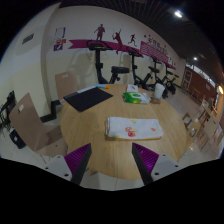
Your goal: Fold towel
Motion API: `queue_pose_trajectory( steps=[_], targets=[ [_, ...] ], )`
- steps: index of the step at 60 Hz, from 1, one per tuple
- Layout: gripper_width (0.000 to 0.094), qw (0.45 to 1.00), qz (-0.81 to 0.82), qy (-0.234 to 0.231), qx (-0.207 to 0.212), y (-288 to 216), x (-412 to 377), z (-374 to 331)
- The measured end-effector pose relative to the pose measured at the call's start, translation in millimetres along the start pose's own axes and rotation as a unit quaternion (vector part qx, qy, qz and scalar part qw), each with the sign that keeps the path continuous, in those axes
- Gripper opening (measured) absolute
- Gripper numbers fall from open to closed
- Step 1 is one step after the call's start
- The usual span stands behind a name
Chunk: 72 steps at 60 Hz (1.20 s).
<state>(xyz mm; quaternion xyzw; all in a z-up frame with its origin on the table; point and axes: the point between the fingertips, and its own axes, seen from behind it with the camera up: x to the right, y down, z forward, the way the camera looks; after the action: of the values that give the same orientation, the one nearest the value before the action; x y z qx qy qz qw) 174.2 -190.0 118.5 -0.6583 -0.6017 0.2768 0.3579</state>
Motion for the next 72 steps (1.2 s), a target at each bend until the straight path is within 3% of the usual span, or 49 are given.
queue_pose_trajectory(
  steps=[25,39,46,49,53,59,72],
  targets=[
    [0.0857,1.0,-0.001,-0.01,-0.001,-12.8,-22.5,153.0],
    [0.0806,1.0,0.001,-0.006,-0.029,-9.4,-13.5,220.8],
    [0.0273,0.999,0.007,-0.017,-0.039,-10.9,-19.1,230.1],
    [0.0035,0.999,-0.009,0.003,-0.04,-13.5,-12.7,232.6],
    [0.0025,0.998,-0.011,0.008,-0.061,-14.2,-14.8,228.3],
    [0.0011,0.994,0.04,-0.065,-0.083,-21.8,-52.6,211.4],
    [0.0017,0.985,0.121,-0.115,-0.038,-95.8,-35.4,151.7]
  ],
)
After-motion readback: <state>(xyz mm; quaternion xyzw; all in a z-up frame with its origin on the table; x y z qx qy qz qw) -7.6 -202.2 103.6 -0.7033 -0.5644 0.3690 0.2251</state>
